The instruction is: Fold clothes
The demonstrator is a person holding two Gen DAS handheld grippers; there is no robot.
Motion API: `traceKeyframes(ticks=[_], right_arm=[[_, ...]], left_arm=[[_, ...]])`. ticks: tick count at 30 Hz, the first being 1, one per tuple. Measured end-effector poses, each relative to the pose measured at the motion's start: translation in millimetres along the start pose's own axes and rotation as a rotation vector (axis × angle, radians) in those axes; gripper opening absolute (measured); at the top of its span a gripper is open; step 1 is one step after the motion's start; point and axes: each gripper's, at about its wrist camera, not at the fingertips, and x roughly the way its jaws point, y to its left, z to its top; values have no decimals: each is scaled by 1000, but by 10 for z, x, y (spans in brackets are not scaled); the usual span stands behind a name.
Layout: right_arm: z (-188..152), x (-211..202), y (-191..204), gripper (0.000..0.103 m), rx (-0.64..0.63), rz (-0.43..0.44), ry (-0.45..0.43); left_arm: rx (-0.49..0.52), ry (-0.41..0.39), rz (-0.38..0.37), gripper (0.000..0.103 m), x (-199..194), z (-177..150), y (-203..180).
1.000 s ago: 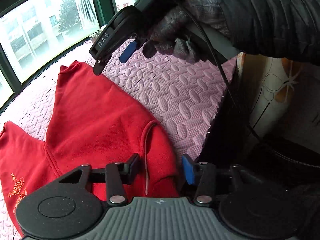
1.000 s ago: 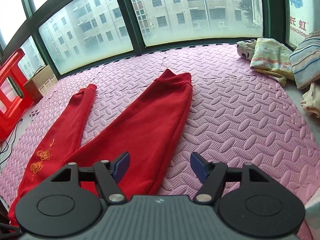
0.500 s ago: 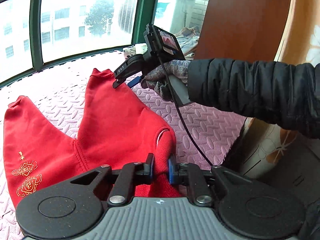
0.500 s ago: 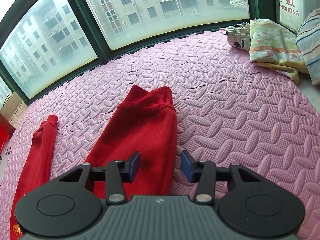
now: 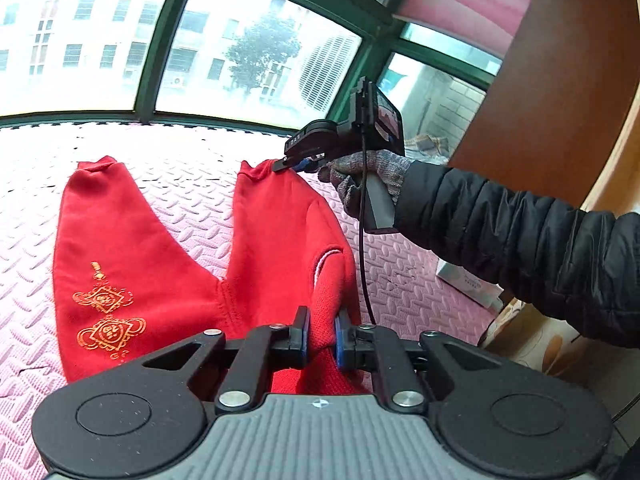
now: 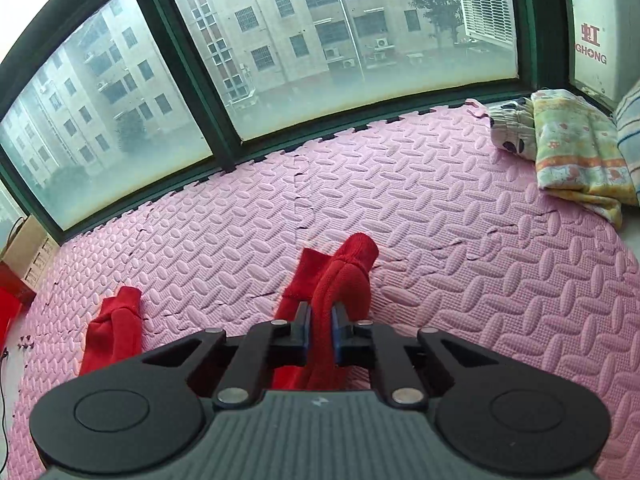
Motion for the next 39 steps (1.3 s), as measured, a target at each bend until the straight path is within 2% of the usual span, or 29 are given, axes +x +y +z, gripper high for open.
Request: traceKeyframes(ticks=[9, 14, 20, 23, 26, 30, 34, 37, 38, 39], right_arm=[[75, 175, 1078, 9, -93, 110, -38], [-156, 425, 1818, 9, -170, 199, -12], [-625, 746, 2408, 9, -311, 265, 67], [-771, 827, 2491, 11, -351, 303, 134], [-765, 758, 2435, 20, -363, 341, 155], [-652, 712, 2343, 21, -371, 331, 145], [-640, 841, 2348, 22, -342, 317, 166], [-692, 936, 2406, 30, -318, 306, 175], [-712, 966, 2425, 35, -309, 306, 182], [-738, 989, 2451, 36, -309, 302, 183]], left_arm=[[-171, -105, 81, 12, -489, -185, 331], [-224, -126, 118, 11, -696, -320, 462], [-287, -104, 173, 11, -796, -487, 618], [-289, -91, 174, 12, -804, -522, 647], [-278, -76, 171, 12, -787, -543, 673], [-273, -53, 175, 12, -751, -581, 719], [-266, -48, 176, 12, -751, -598, 725], [-251, -49, 180, 12, -759, -608, 710], [-243, -49, 180, 12, -757, -607, 701], [-235, -50, 179, 12, -755, -604, 689]])
